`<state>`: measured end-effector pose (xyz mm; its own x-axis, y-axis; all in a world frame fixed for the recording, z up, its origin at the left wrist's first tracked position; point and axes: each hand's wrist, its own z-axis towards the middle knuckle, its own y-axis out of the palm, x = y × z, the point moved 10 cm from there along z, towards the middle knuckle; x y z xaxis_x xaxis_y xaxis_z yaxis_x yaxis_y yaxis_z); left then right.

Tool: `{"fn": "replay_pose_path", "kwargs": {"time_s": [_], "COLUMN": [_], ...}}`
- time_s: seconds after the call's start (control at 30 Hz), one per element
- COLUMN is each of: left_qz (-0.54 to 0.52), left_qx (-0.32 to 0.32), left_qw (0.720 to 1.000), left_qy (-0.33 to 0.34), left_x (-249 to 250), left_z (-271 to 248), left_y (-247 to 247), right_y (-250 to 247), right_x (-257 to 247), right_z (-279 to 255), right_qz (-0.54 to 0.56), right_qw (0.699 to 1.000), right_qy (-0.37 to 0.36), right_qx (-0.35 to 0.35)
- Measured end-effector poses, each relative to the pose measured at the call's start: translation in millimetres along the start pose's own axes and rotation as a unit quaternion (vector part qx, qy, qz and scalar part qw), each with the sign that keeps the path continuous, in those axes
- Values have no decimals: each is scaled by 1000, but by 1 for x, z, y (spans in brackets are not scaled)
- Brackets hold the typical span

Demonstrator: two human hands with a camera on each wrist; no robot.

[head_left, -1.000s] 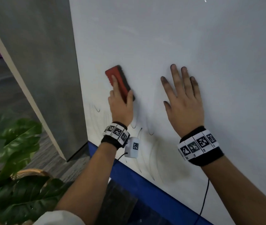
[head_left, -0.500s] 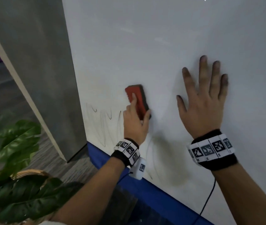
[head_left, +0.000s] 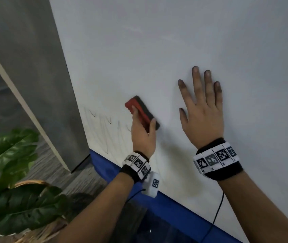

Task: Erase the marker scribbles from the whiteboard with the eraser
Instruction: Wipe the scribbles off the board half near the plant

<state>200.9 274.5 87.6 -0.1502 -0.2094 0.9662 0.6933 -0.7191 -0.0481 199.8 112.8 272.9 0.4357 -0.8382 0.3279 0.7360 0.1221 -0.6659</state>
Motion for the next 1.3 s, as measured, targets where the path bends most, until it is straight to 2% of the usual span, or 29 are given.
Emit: {"fn": "replay_pose_path", "kwargs": {"time_s": [0.17,0.27,0.3,0.43,0.5,0.57,0.63,0.7,0.77,0.87,1.0,1.1,1.2,1.3], "left_qz": [-22,-14,-14,-34,-42,-50,-49,-63,-99,-130,-90,-83,-91,-126], "left_qx": [6,18,24,4,-2,0,2,-5,-3,27,52,47,59,80], "left_qw": [987,977,978,997,997,992,979,948,925,923,963,971,960,930], "left_qy": [-157,-213,-206,-74,-70,-112,-200,-313,-367,-362,-248,-221,-259,-336], "left_x": [-81,-90,-79,-18,-19,-48,-92,-133,-150,-140,-99,-107,-150,-208], "left_z": [-45,-53,-52,-58,-70,-90,-124,-162,-182,-171,-133,-135,-168,-217], "left_y": [14,14,16,41,54,63,77,92,103,99,75,77,95,127], "right_y": [16,25,25,11,11,18,29,37,40,40,42,46,51,56], "right_x": [1,3,5,25,36,45,51,52,52,54,53,53,52,51], "right_z": [-19,-38,-43,-58,-70,-85,-98,-109,-117,-122,-126,-129,-134,-144], "right_qz": [18,18,17,15,10,4,2,2,-1,-4,-9,-16,-28,-34], "right_qw": [999,999,999,1000,1000,1000,1000,999,999,999,999,999,999,998], "right_qy": [-2,-25,-30,3,12,10,8,0,-12,-29,-32,-27,-27,-35], "right_qx": [-28,-41,-36,9,12,-5,-26,-44,-51,-46,-35,-35,-33,-30]}}
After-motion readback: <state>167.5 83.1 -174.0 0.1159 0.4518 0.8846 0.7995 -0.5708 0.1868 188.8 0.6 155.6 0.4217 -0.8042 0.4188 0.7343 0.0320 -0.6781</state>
